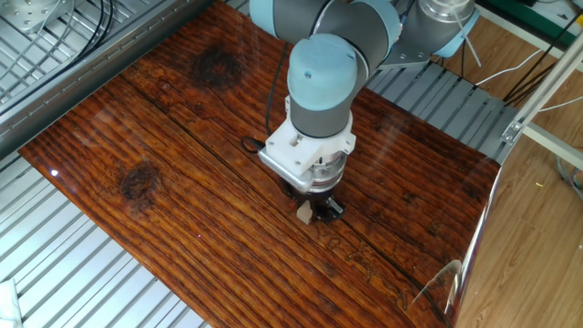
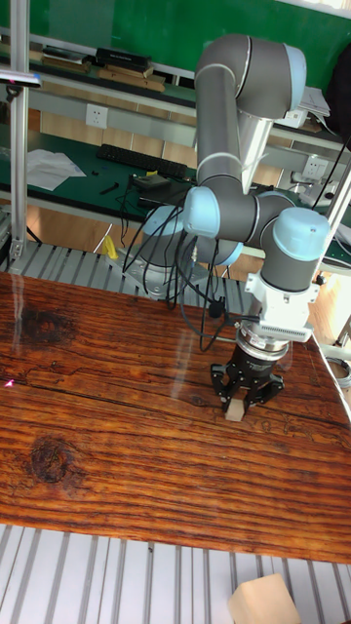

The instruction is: Hold a small block with the gripper and sweep it from left to right on the table

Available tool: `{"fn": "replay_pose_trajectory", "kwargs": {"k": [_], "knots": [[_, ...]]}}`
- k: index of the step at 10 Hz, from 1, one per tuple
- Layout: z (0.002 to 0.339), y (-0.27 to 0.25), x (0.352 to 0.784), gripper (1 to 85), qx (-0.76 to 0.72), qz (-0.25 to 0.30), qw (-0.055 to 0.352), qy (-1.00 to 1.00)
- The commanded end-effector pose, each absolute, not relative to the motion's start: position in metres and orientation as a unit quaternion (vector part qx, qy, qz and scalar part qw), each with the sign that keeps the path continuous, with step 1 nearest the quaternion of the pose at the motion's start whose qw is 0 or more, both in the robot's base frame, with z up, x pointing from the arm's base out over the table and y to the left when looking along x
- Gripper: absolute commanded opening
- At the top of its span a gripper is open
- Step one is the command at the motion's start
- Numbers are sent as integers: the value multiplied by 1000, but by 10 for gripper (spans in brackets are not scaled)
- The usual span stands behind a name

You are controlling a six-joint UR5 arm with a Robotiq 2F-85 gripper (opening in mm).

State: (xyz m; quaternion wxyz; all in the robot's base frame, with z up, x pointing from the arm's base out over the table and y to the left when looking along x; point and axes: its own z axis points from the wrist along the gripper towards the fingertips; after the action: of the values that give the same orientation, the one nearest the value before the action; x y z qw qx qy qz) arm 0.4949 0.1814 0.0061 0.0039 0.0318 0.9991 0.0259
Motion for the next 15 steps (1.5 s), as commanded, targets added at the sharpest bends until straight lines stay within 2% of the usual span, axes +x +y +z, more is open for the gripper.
{"fn": "replay_pose_trajectory", "kwargs": {"k": [1, 5, 8, 11, 15], "knots": [[9, 189, 496, 10, 39, 31, 3, 999], [4, 192, 499, 10, 40, 28, 5, 999], [21, 205, 497, 10, 48, 33, -8, 998], [9, 200, 502, 10, 45, 27, -2, 999], [9, 200, 501, 10, 45, 26, -2, 999]]}}
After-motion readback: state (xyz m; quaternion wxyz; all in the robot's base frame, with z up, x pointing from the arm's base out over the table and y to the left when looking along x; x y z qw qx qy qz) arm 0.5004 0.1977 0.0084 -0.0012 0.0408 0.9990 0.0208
